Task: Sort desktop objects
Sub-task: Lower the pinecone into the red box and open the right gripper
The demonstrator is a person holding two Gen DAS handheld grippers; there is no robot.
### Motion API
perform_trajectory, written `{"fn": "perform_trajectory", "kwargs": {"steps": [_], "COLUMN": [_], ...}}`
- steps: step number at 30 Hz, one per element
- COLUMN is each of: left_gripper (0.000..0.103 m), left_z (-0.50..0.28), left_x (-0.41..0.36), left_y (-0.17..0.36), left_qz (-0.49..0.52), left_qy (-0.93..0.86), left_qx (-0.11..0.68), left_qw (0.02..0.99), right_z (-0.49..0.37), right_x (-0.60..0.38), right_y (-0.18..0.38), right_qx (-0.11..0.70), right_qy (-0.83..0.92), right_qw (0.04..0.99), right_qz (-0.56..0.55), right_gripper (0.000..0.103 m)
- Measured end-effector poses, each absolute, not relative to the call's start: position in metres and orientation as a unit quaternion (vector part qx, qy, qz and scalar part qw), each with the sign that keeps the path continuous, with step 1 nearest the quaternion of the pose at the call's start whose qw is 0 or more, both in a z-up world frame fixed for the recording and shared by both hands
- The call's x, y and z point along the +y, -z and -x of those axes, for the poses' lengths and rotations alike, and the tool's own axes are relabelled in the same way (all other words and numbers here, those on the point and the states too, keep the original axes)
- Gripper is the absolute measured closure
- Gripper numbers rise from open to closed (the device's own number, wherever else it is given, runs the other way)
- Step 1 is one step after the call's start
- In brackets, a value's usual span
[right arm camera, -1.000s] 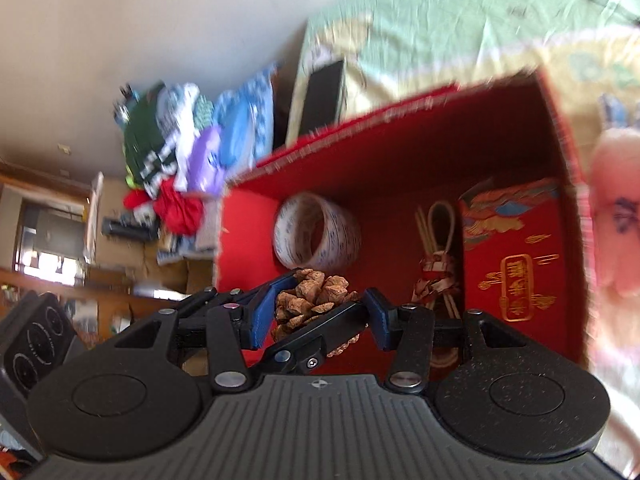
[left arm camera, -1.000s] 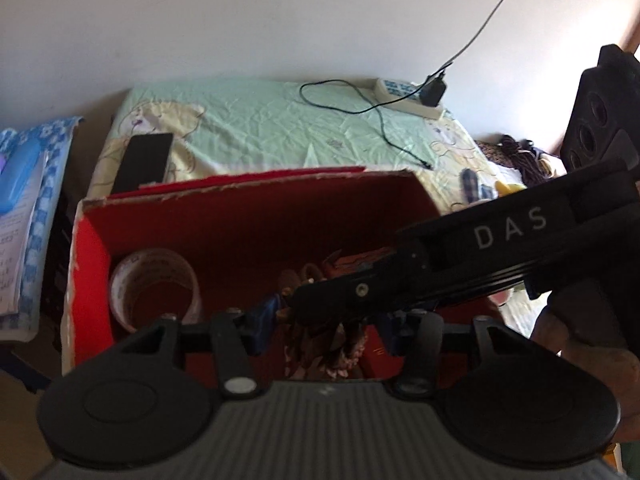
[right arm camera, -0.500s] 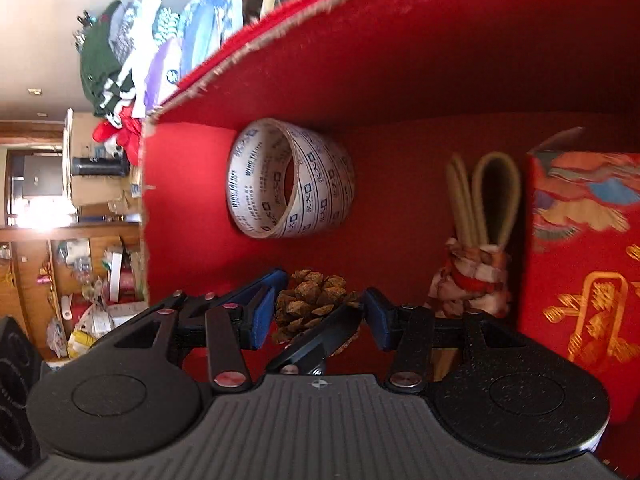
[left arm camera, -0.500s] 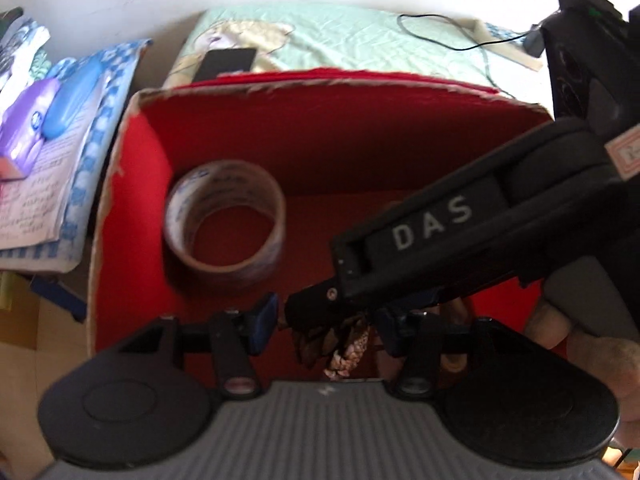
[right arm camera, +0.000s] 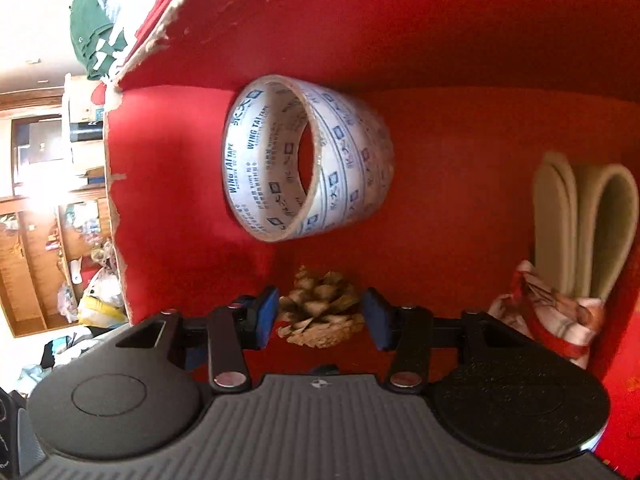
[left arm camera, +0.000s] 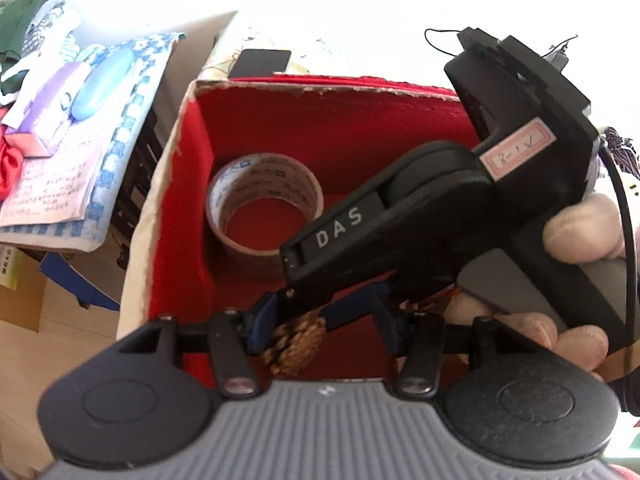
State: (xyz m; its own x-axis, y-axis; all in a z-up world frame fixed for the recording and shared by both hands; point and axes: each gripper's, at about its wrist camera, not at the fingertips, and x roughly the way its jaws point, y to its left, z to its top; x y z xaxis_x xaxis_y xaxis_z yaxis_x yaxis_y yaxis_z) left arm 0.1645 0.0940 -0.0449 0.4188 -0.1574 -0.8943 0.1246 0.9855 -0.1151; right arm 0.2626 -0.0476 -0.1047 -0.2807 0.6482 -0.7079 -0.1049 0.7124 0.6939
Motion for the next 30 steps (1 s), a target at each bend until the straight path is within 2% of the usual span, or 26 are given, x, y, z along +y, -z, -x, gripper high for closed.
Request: {"fn": "perform_trajectory", "kwargs": {"steps": [12, 19, 26, 30], "left_gripper": [0.049, 0.049, 0.049, 0.045], "left_z": [-0.171, -0.169, -0.177, -0.182], "left_x": [0.09, 0.08, 0.067, 0.068], "left_y": [0.042, 0.041, 0.061, 0.072], "left_qz": [0.021, 0.041, 0.039, 0.031], "left_qy": [0.108, 0.159, 0.172, 0.146], "left_qx": [0.529, 0.524, 0.562, 0.587], "left_qw": [0.841, 0.836, 0.808, 0.796], "right_z": [-0.266, -0.265, -0.257, -0.257], "right_x": [-0.065, -0.083, -0.098, -0.111], "right_y": [0.095, 0.077, 0.058, 0.064], "right_qx": [0.711, 0.677, 0.628, 0.608], "right_qy": [-0.334, -0.317, -0.296, -0.29], "right_qw": [0.589, 0.643, 0.711, 0.73], "right_qz": [-0.189, -0.166, -0.113, -0.118], "right_gripper": [0.054, 0.056, 0.056, 0.056]}}
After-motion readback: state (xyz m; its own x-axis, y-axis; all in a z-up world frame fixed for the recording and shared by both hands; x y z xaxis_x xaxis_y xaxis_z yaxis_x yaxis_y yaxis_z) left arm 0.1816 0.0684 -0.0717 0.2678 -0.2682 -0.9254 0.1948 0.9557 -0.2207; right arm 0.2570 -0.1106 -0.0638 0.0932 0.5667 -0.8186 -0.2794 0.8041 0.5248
